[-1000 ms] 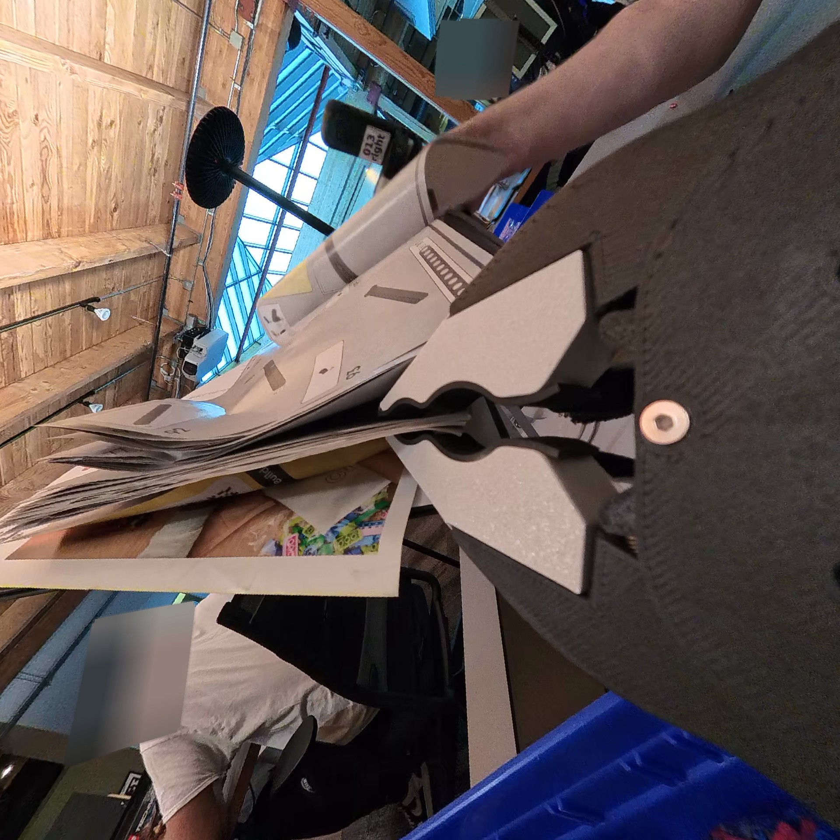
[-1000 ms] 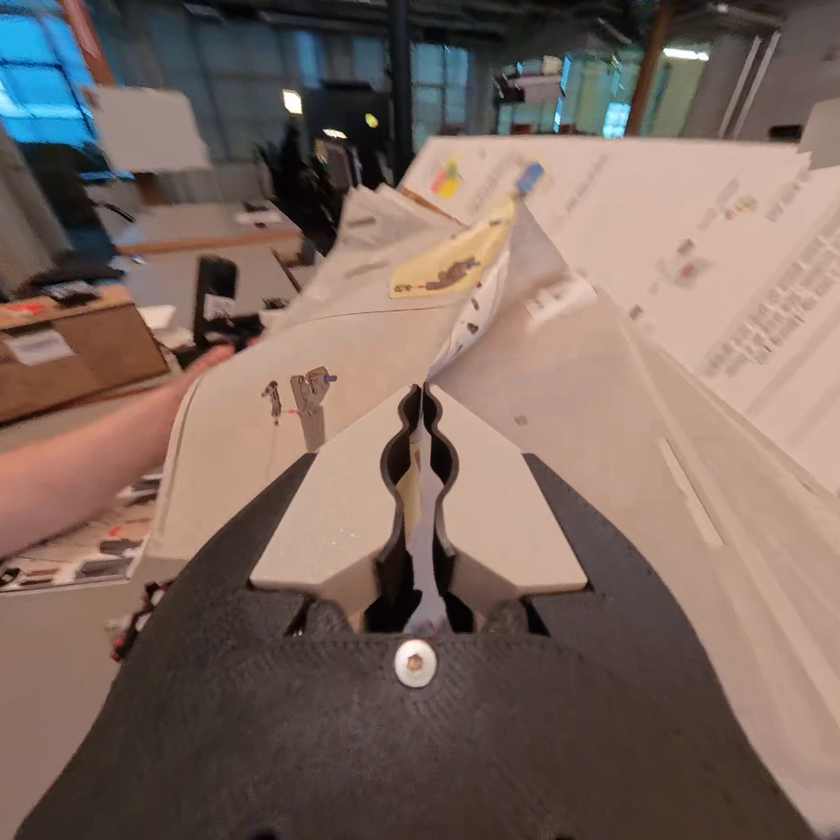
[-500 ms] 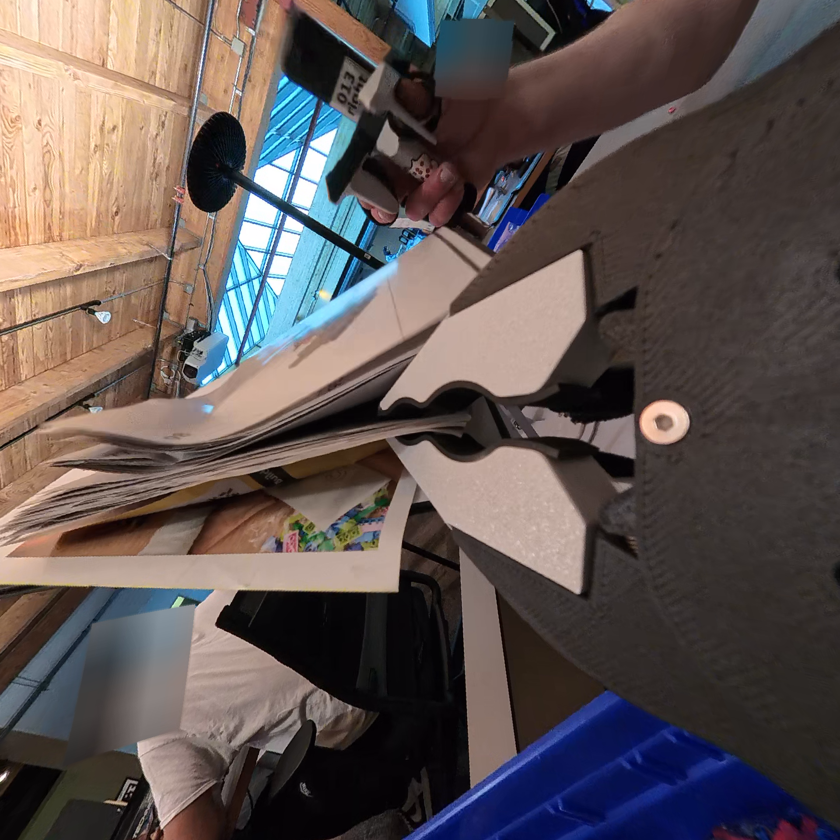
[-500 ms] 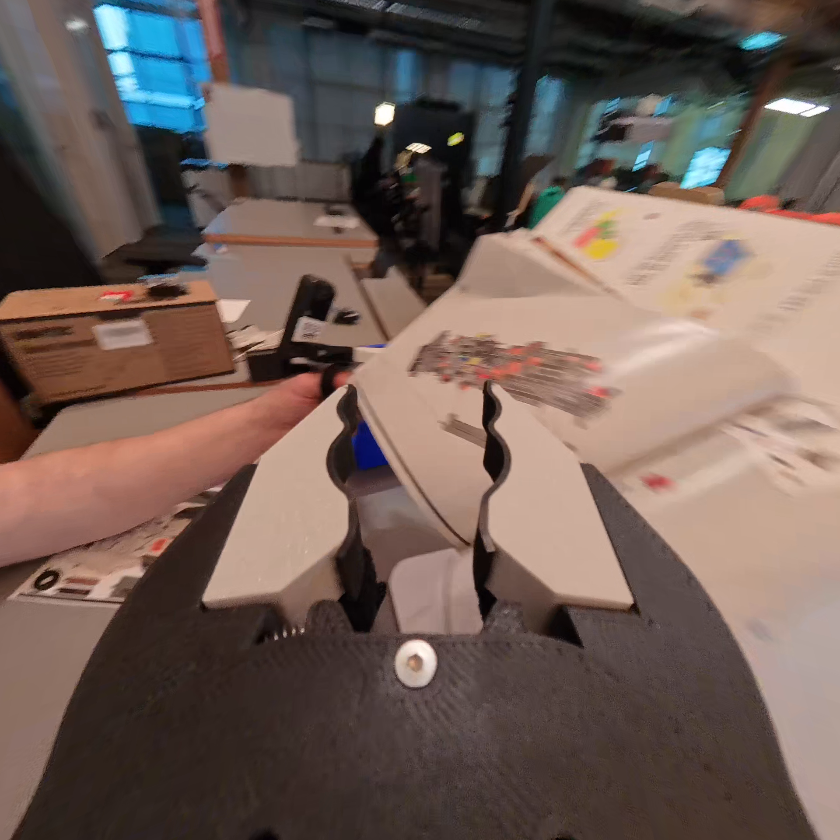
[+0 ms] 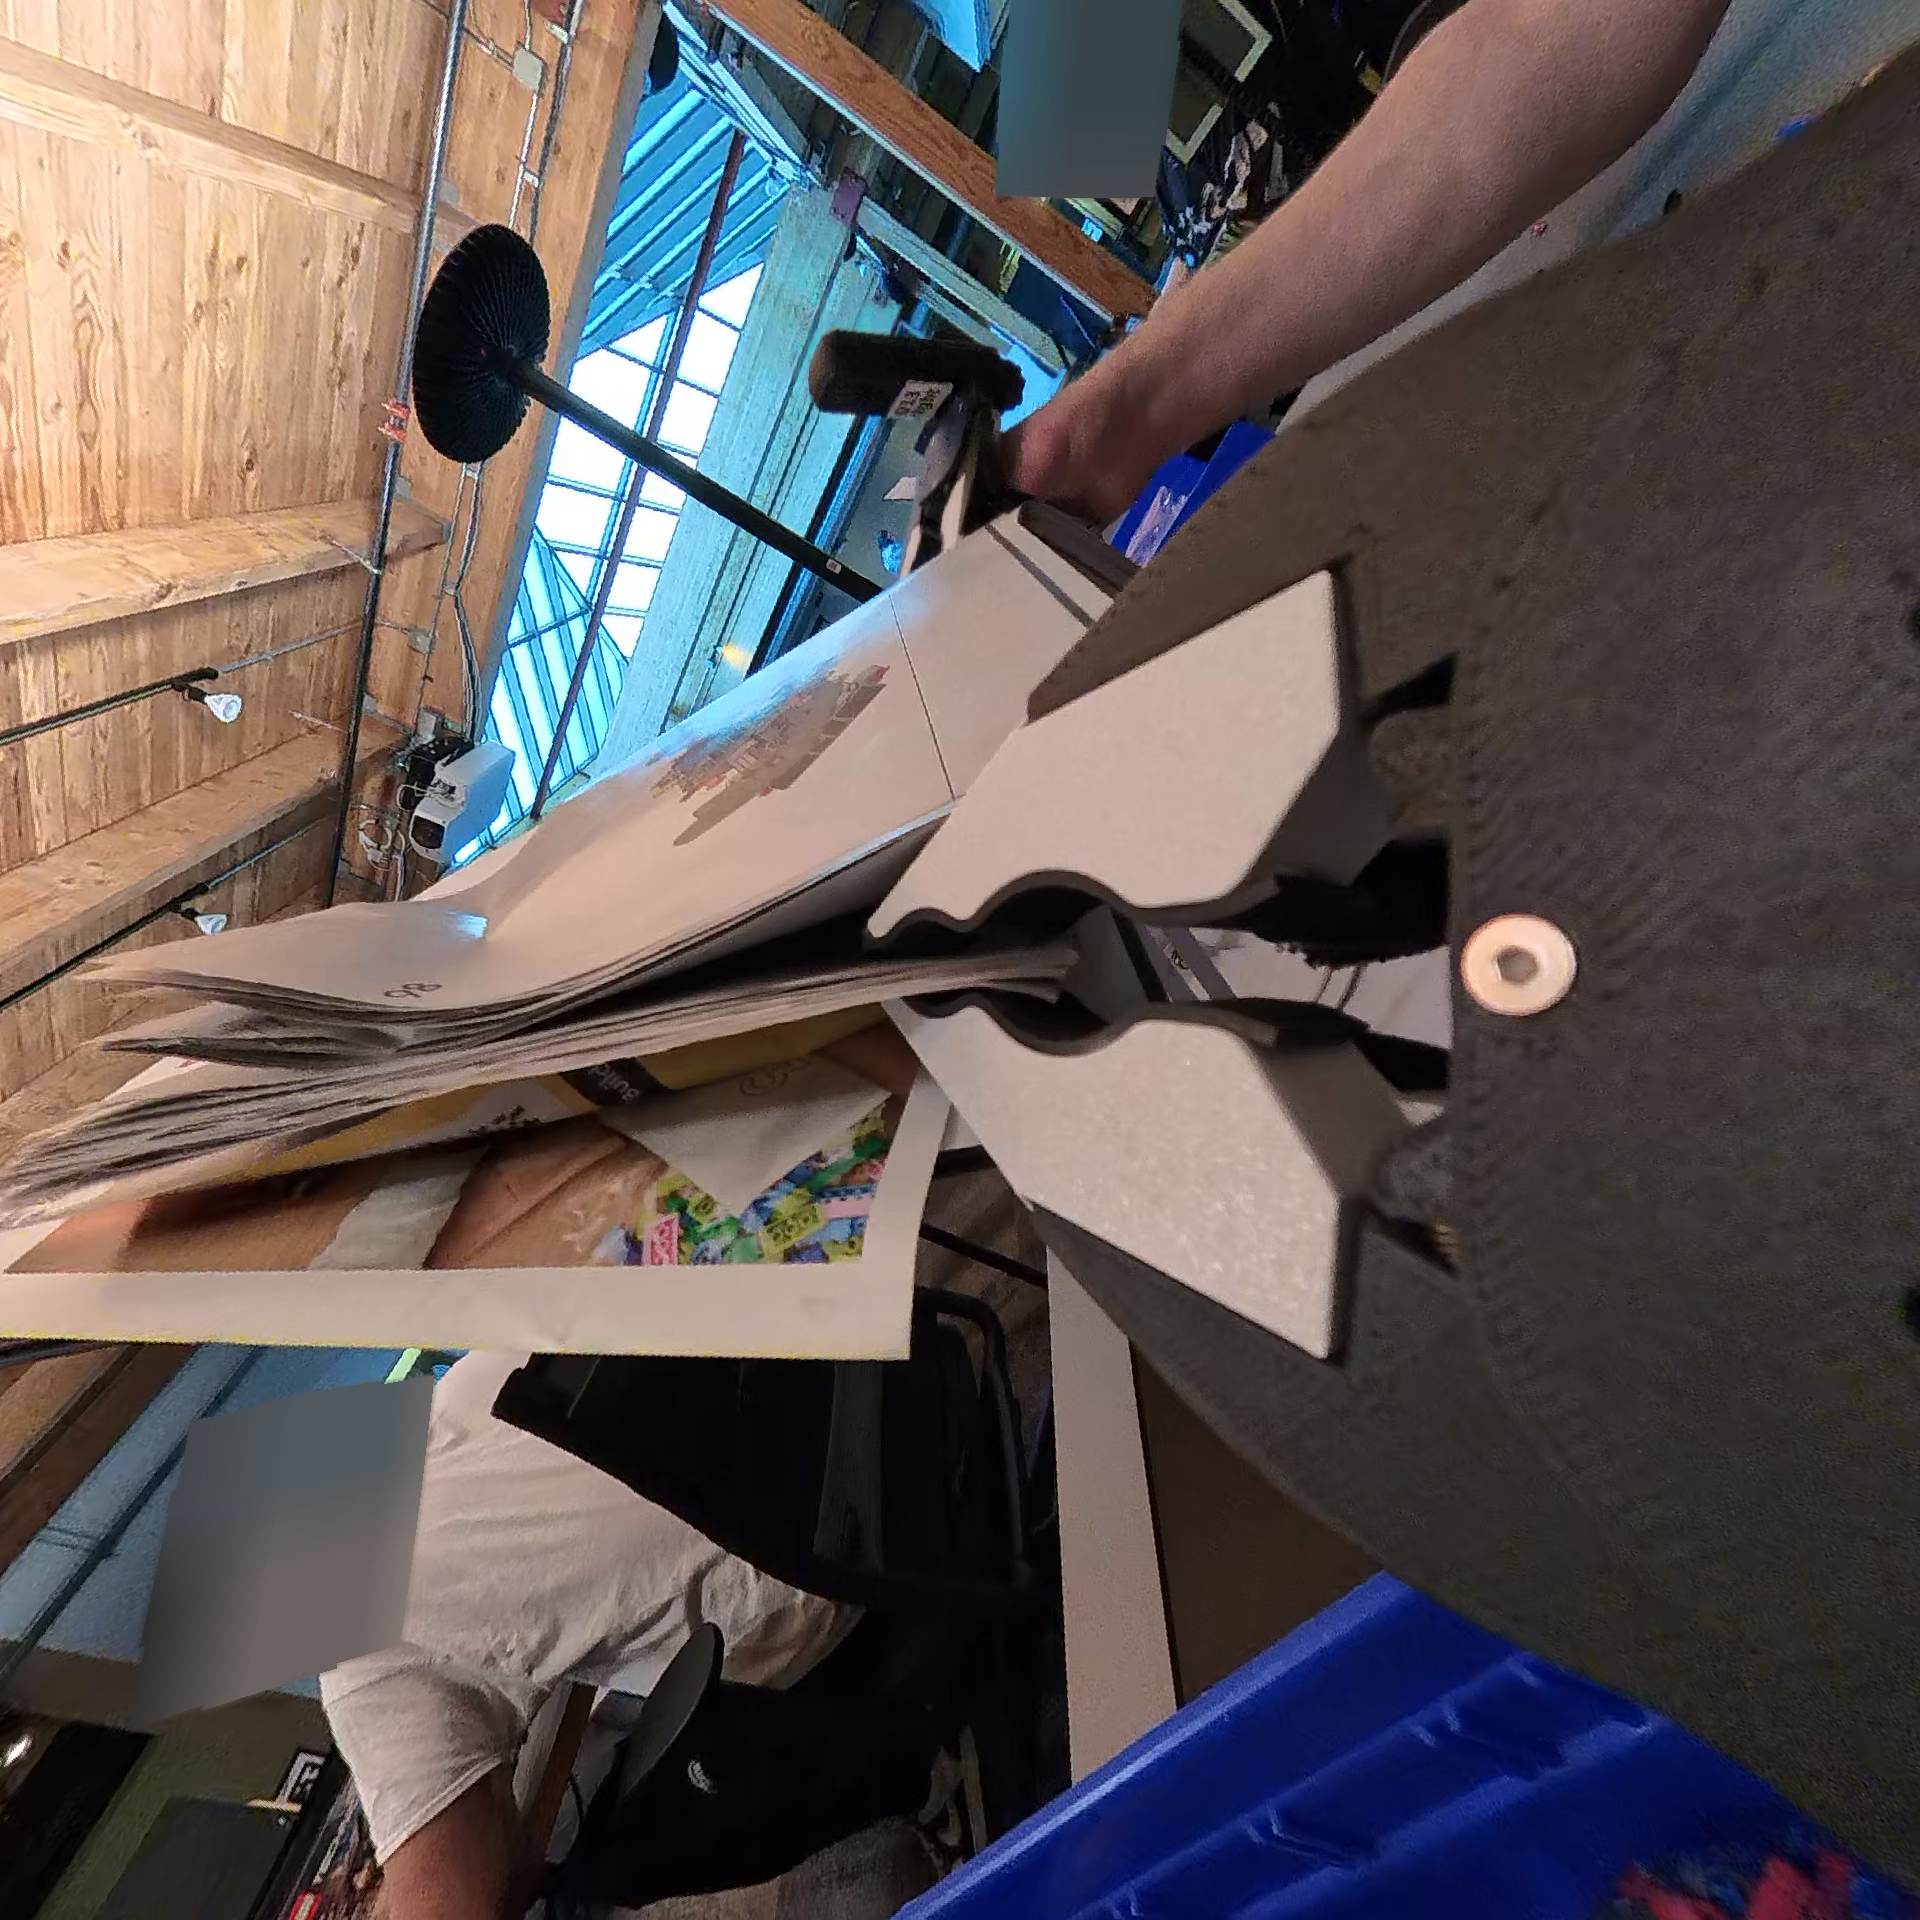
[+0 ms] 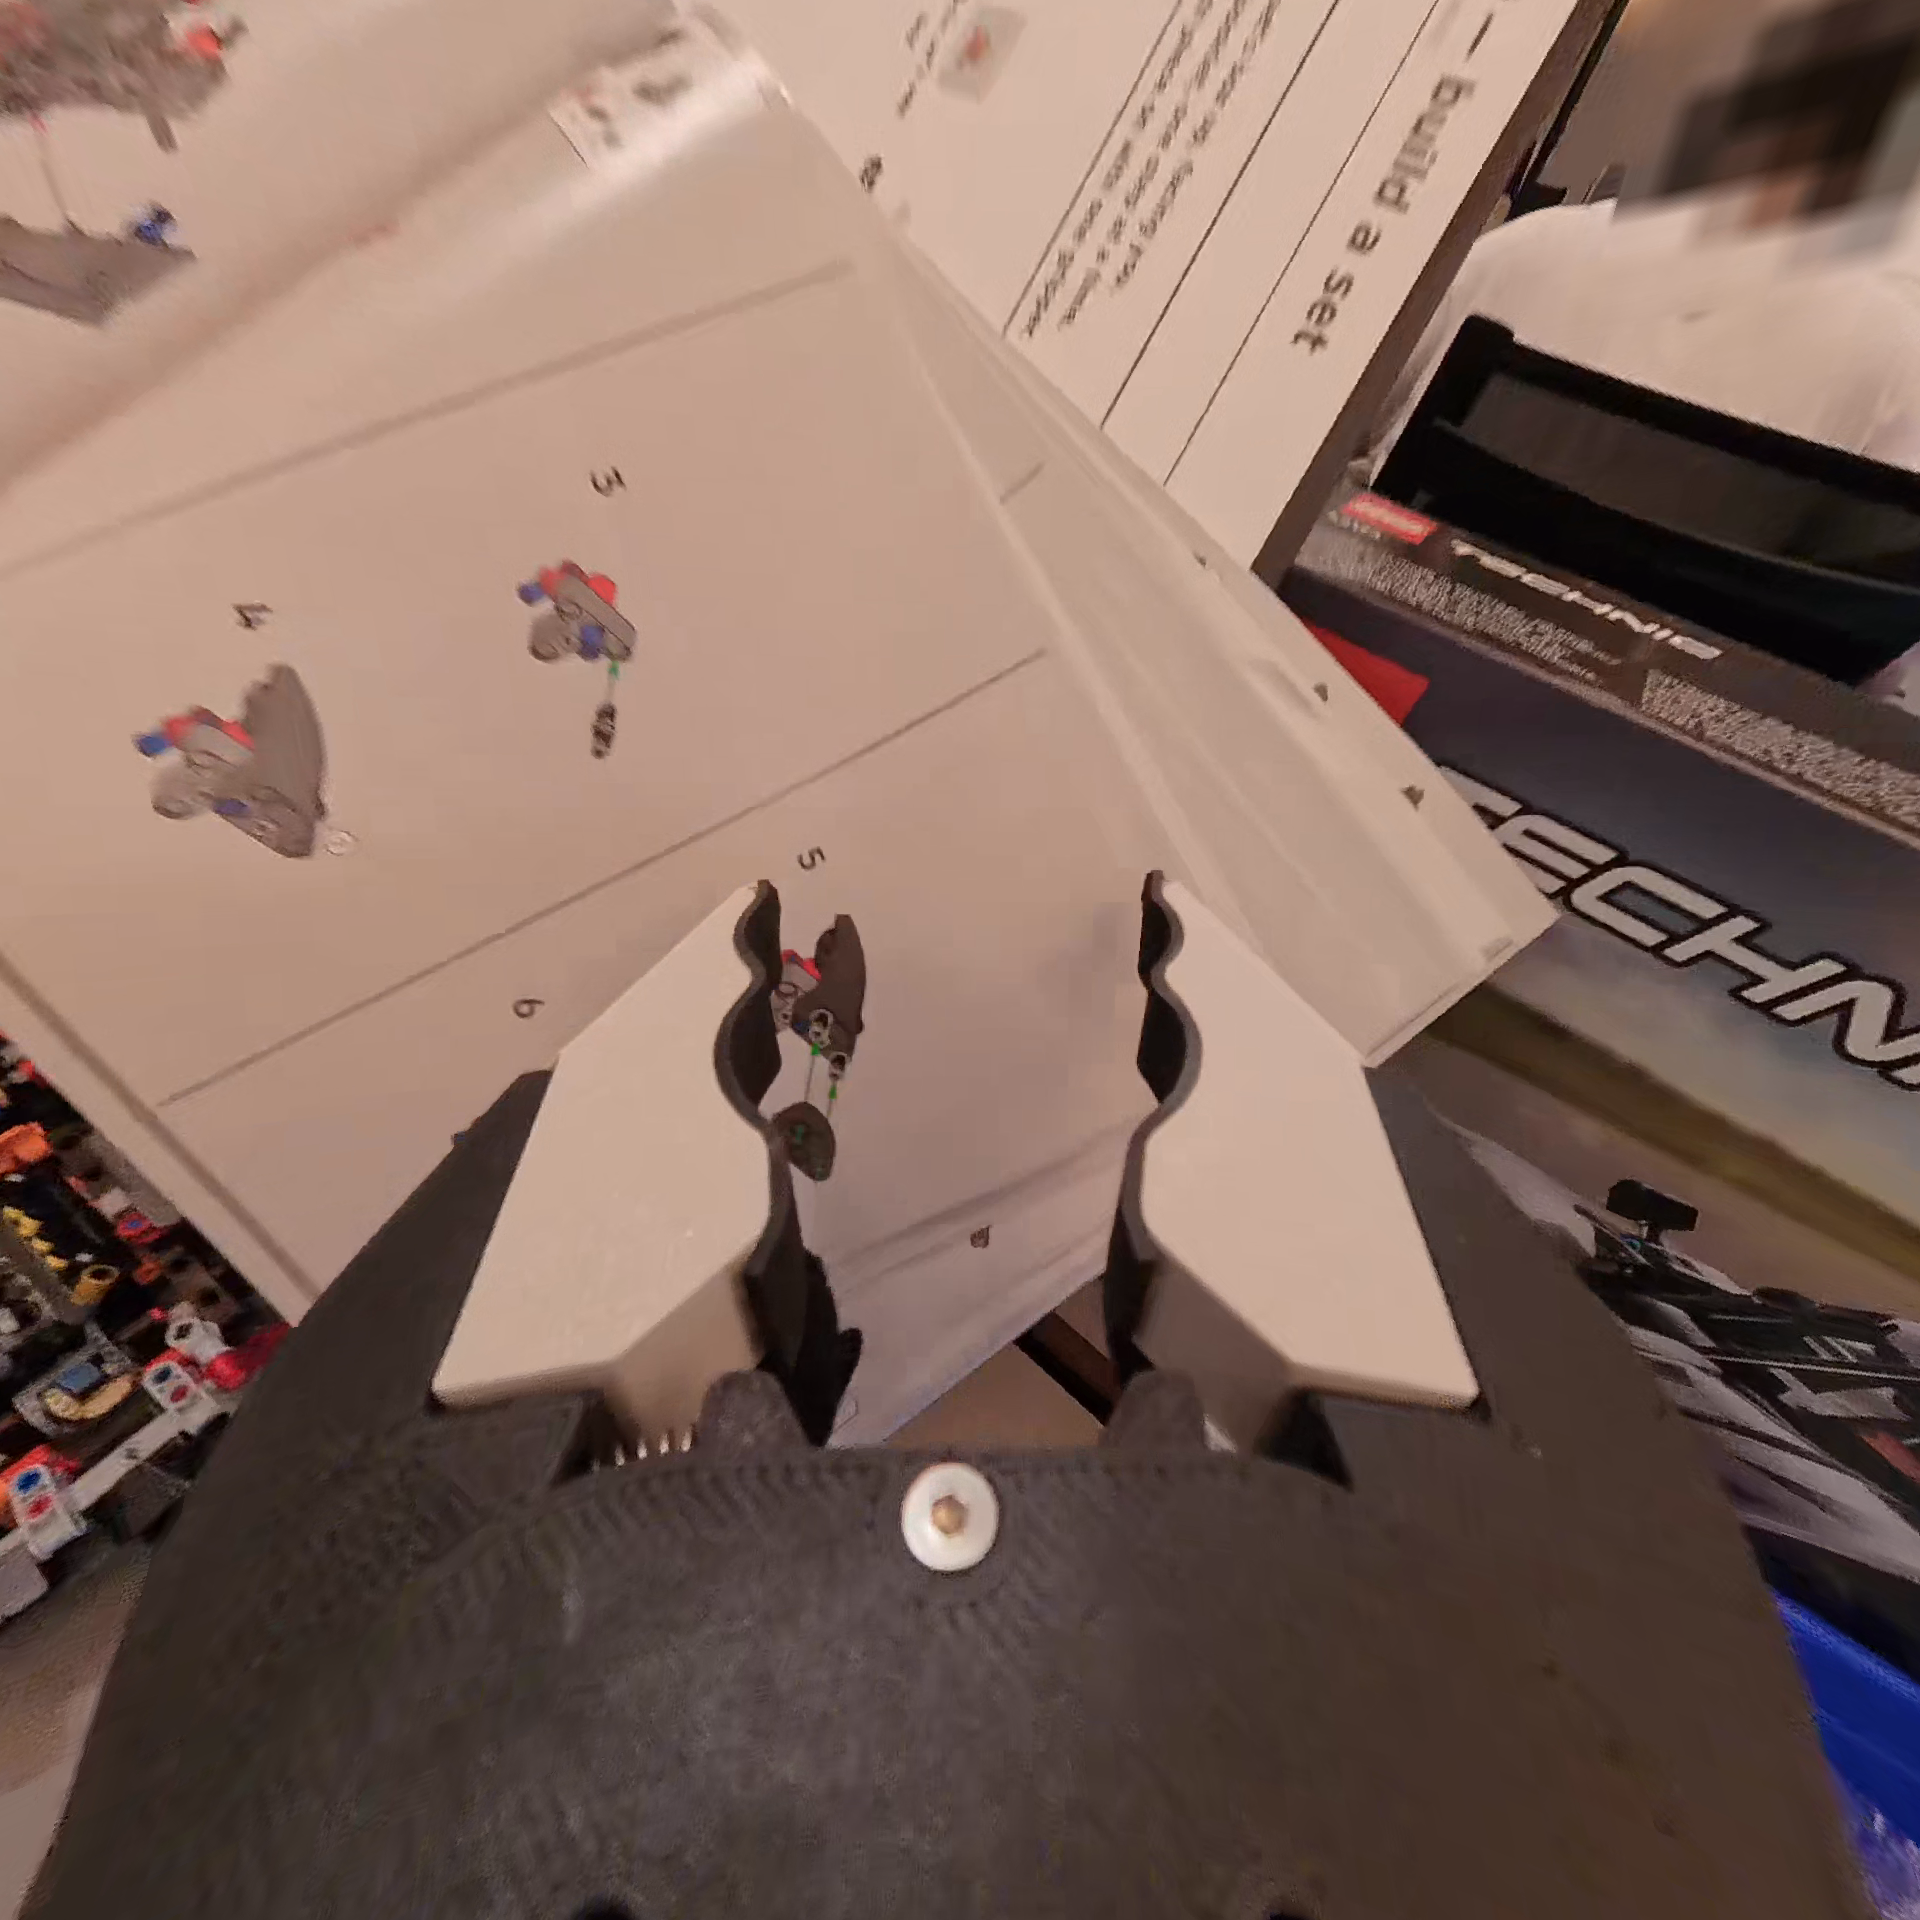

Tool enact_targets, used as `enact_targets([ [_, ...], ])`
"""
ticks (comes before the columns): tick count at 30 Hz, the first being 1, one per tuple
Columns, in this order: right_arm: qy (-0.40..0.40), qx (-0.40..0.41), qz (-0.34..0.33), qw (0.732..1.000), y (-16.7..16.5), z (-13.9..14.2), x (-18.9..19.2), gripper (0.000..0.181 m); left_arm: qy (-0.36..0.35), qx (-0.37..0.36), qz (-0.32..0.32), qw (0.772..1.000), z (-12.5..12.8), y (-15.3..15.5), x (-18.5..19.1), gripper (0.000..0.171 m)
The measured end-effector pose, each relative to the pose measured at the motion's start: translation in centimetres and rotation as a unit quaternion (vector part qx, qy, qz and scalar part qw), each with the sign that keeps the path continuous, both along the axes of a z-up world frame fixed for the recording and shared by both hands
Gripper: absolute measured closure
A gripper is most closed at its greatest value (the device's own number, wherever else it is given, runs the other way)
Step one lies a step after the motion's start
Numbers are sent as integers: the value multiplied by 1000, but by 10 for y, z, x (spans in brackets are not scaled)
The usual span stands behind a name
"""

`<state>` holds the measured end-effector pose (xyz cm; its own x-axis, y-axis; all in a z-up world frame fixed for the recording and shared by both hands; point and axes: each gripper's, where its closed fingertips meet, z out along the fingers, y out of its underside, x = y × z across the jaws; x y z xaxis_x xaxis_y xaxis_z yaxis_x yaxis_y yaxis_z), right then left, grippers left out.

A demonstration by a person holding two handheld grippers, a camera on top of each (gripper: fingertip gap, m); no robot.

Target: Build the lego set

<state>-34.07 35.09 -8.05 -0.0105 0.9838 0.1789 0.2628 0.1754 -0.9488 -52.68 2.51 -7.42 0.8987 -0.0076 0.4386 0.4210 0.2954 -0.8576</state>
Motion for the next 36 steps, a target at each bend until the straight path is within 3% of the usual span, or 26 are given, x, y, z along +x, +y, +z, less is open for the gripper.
enact_targets([
  [12,-24,48,-14,998,3,-14,-9,133,0,-2,0,1000,-1,0,0,171],
  [22,-41,79,10,996,-11,-9,-9,179,0,-1,-1,1000,-1,0,0,171],
  [24,-37,77,21,996,-17,-5,-8,181,0,-2,-1,1000,-1,0,0,171],
  [30,4,-4,102,995,-51,20,-2,181,0,-2,-1,1000,-1,1,0,171],
  [36,57,-92,197,974,-96,62,0,181,0,-2,0,1000,-1,0,0,171],
])
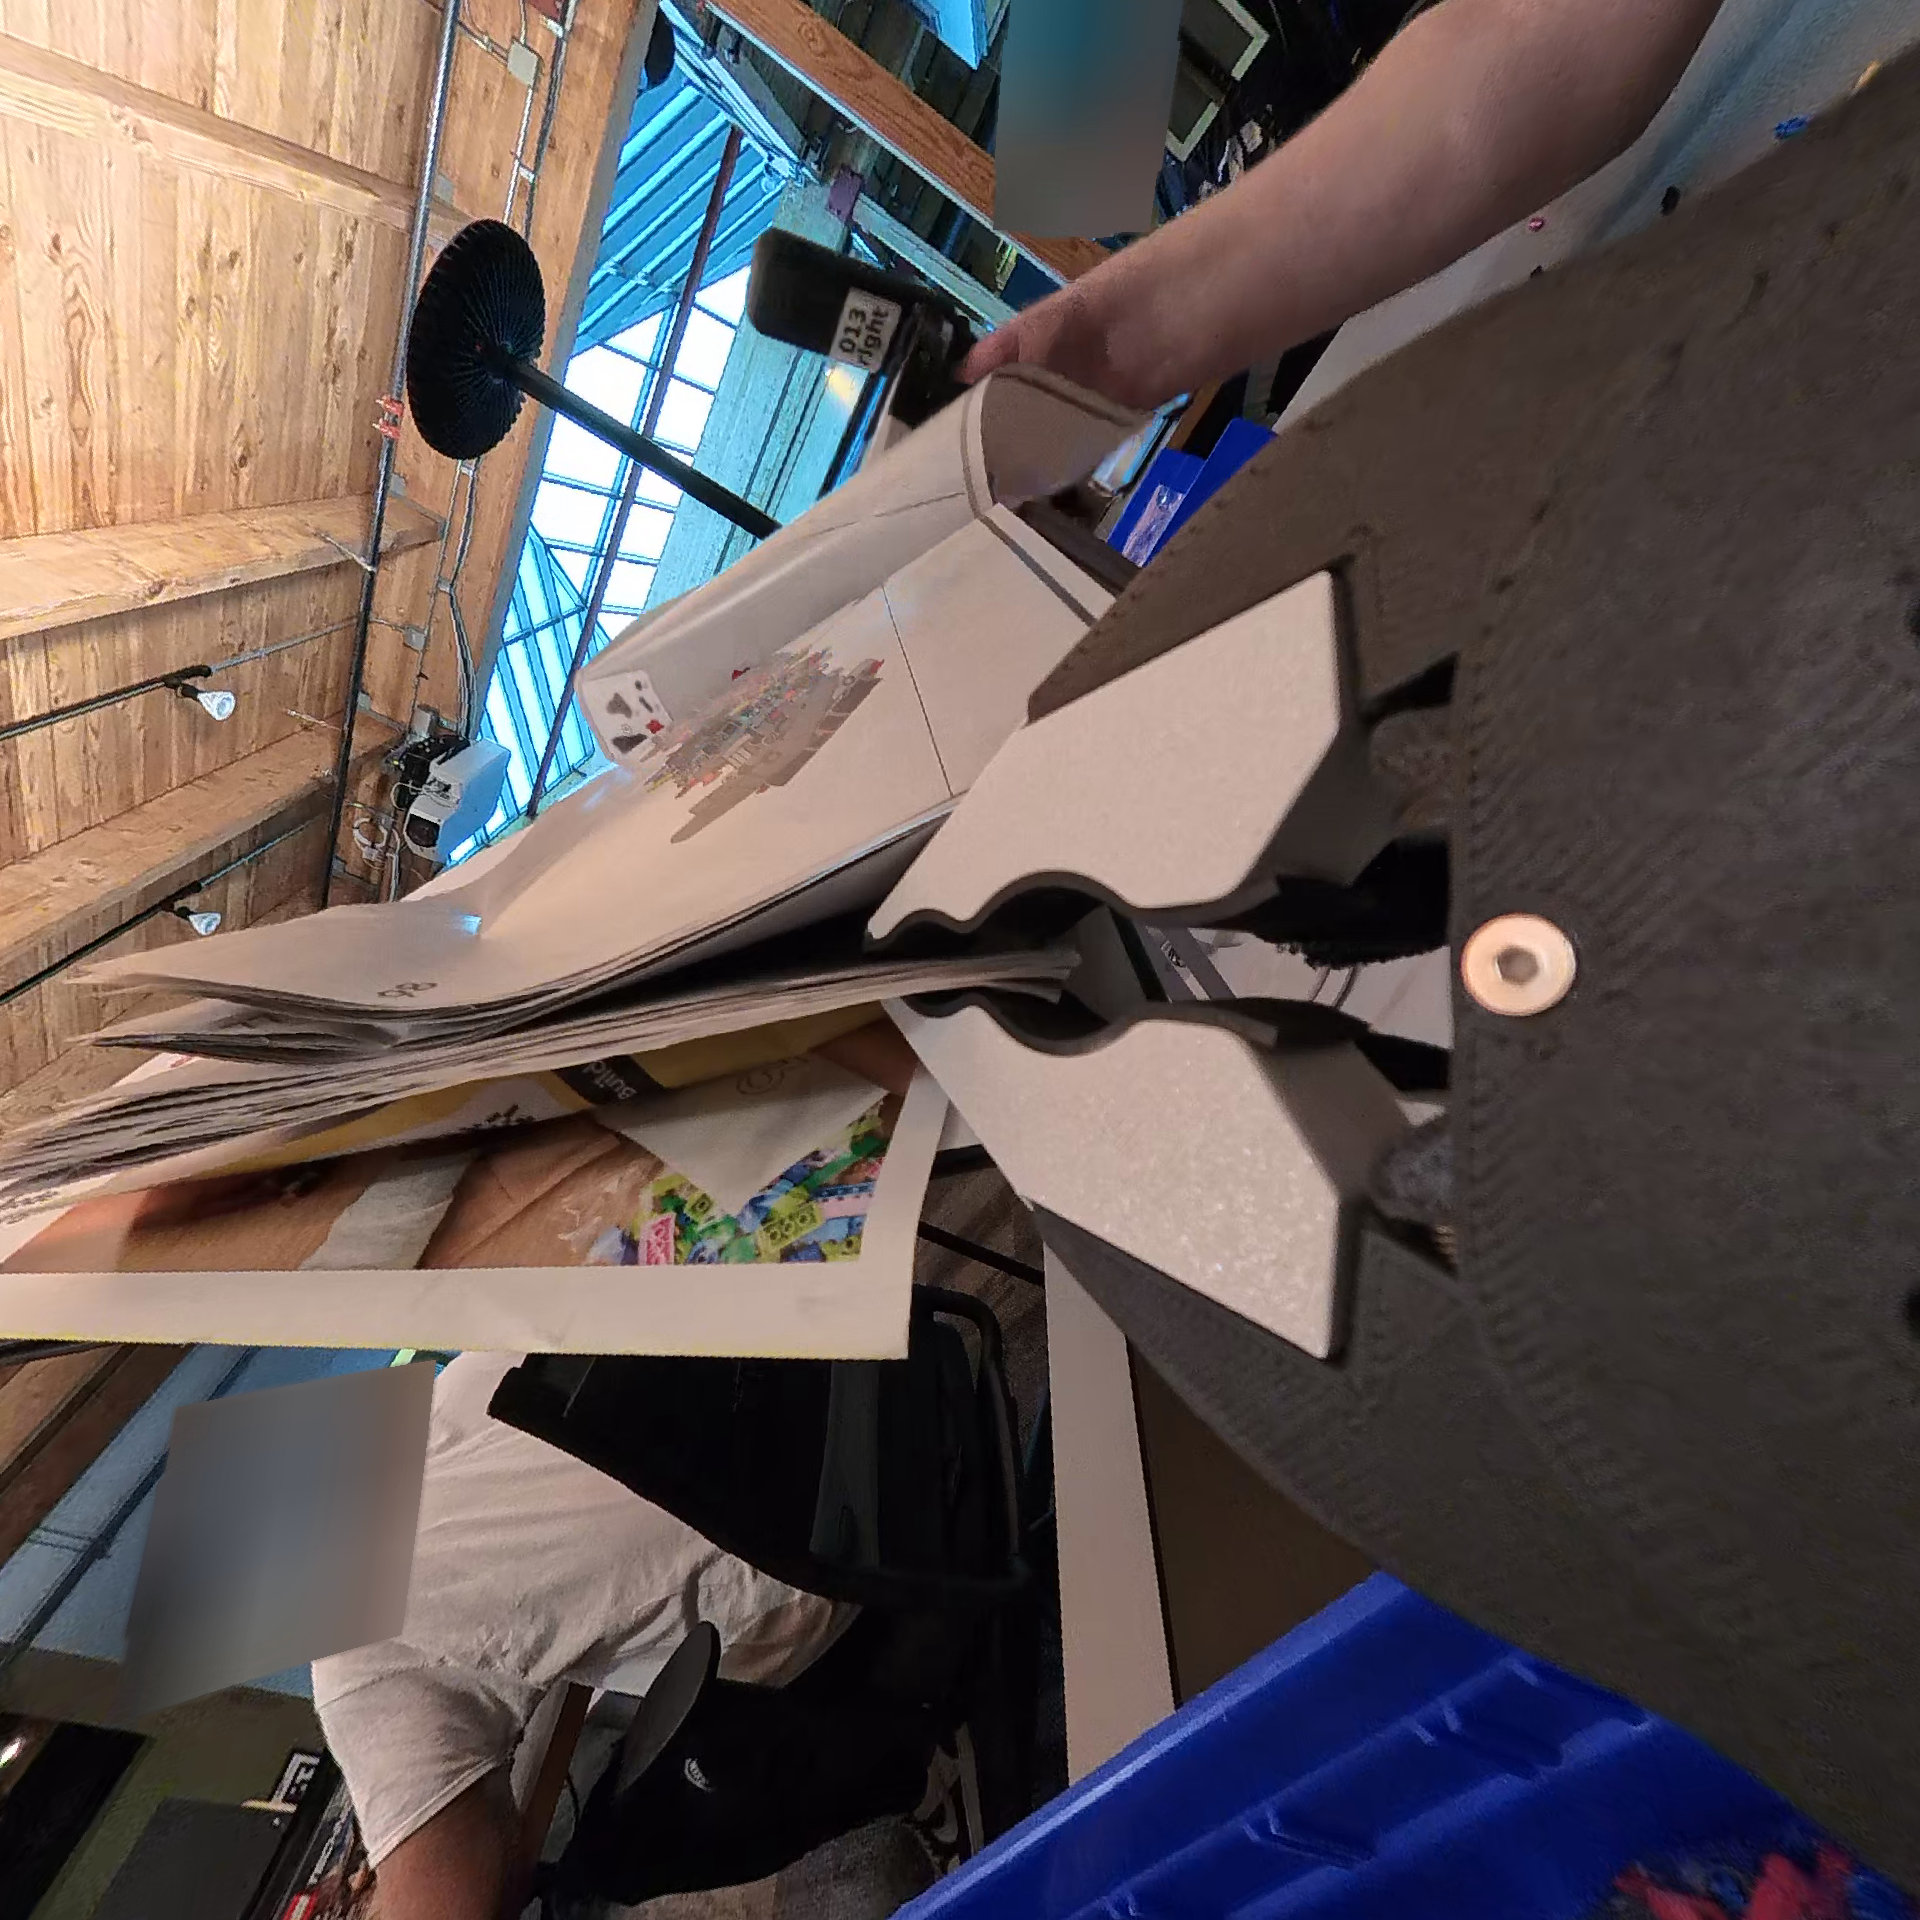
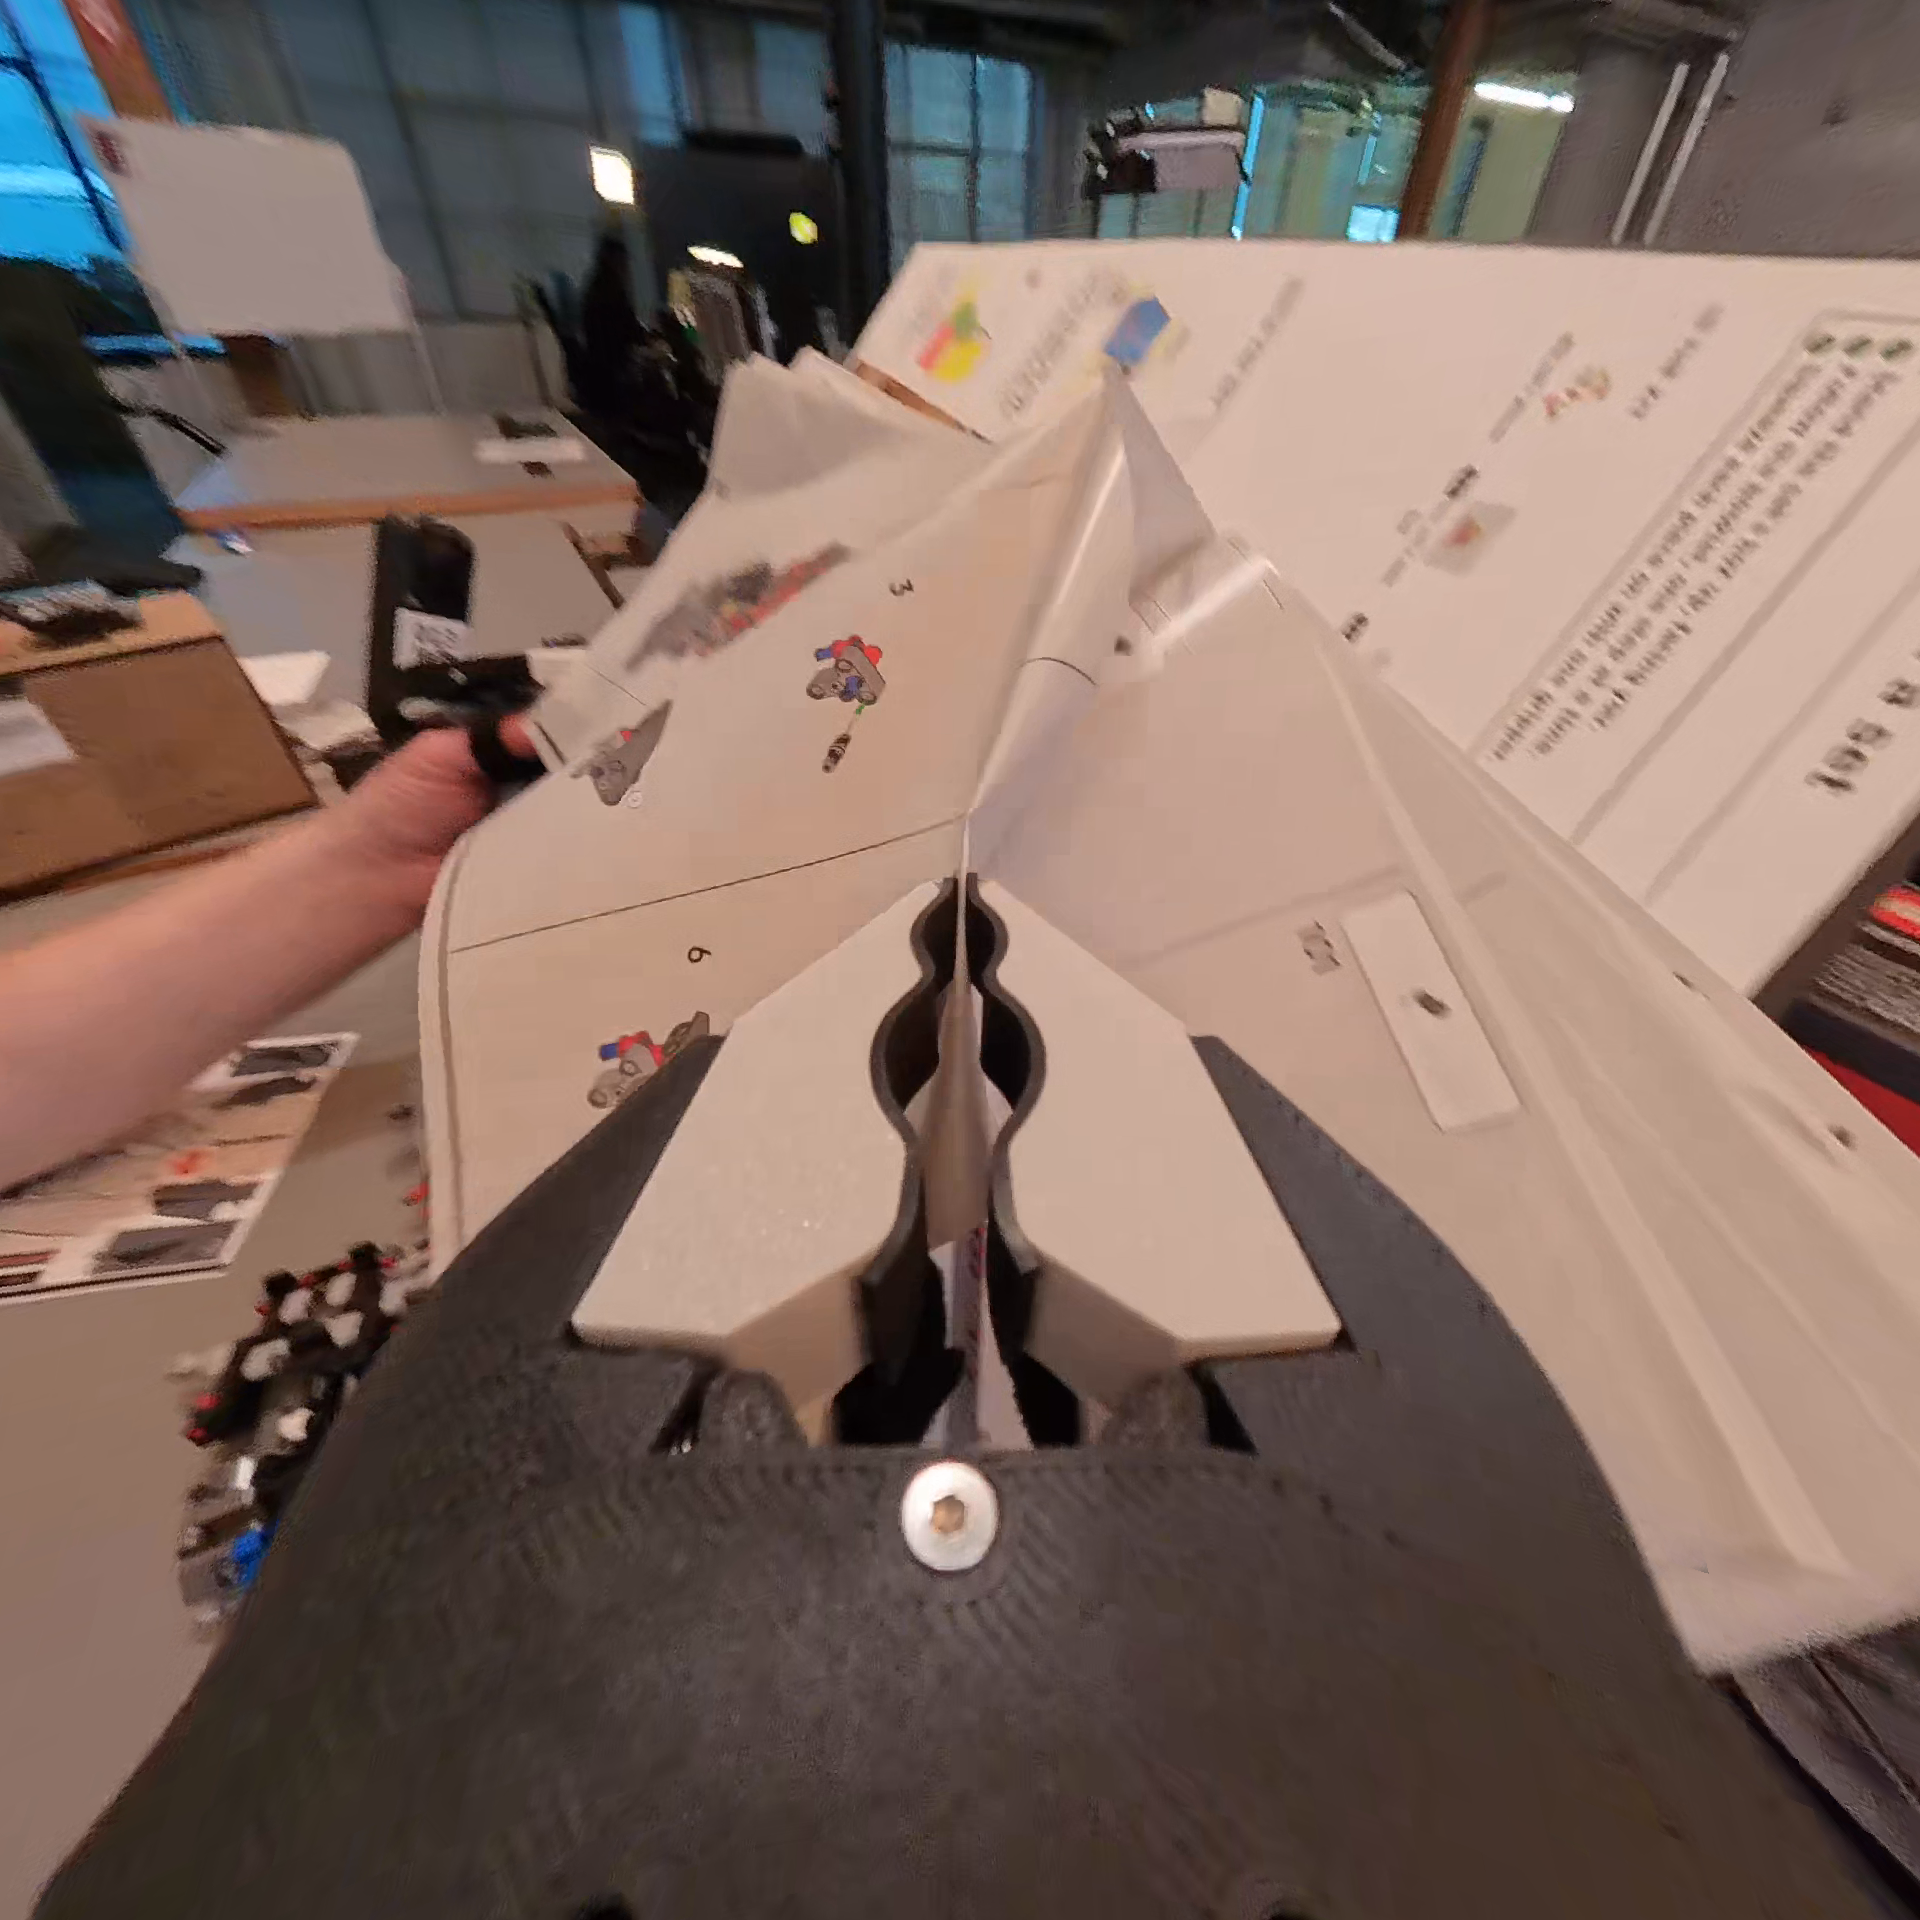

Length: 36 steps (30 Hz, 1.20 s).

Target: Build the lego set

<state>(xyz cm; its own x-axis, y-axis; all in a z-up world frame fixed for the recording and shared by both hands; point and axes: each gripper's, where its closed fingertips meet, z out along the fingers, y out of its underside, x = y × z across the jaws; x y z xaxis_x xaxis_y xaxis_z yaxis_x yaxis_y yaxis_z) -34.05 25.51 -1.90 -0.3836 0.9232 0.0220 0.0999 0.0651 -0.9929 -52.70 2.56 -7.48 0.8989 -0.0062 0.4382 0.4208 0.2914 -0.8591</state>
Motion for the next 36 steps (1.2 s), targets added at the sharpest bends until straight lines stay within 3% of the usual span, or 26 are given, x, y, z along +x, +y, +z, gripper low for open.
enact_targets([
  [6,45,-41,85,995,-82,40,-22,178,-1,1,-1,1000,0,0,0,171],
  [8,59,-41,121,990,-126,51,-30,150,-1,1,-1,1000,0,0,0,171],
  [10,47,-23,188,981,-177,52,-29,139,0,1,-1,1000,0,0,0,171],
  [13,52,32,256,965,-236,49,-15,130,-1,1,-2,1000,0,0,0,171],
  [15,60,65,256,963,-246,46,-7,130,0,0,-3,1000,0,0,0,171],
  [17,80,77,215,970,-226,49,-3,135,-1,1,-4,1000,0,0,0,171],
  [20,80,70,83,991,-144,47,-7,132,-2,3,-5,1000,0,0,0,171],
  [24,29,108,-125,986,-8,4,-10,111,-4,3,-4,1000,0,0,0,171],
  [27,-9,112,-207,972,61,-31,-6,105,-3,3,-2,1000,0,0,0,171],
  [30,-36,106,-234,966,93,-58,-7,103,-2,2,-2,1000,-1,0,-1,171],
  [36,-40,132,-238,962,95,-71,-13,113,-2,0,-2,1000,-2,1,-1,171],
])
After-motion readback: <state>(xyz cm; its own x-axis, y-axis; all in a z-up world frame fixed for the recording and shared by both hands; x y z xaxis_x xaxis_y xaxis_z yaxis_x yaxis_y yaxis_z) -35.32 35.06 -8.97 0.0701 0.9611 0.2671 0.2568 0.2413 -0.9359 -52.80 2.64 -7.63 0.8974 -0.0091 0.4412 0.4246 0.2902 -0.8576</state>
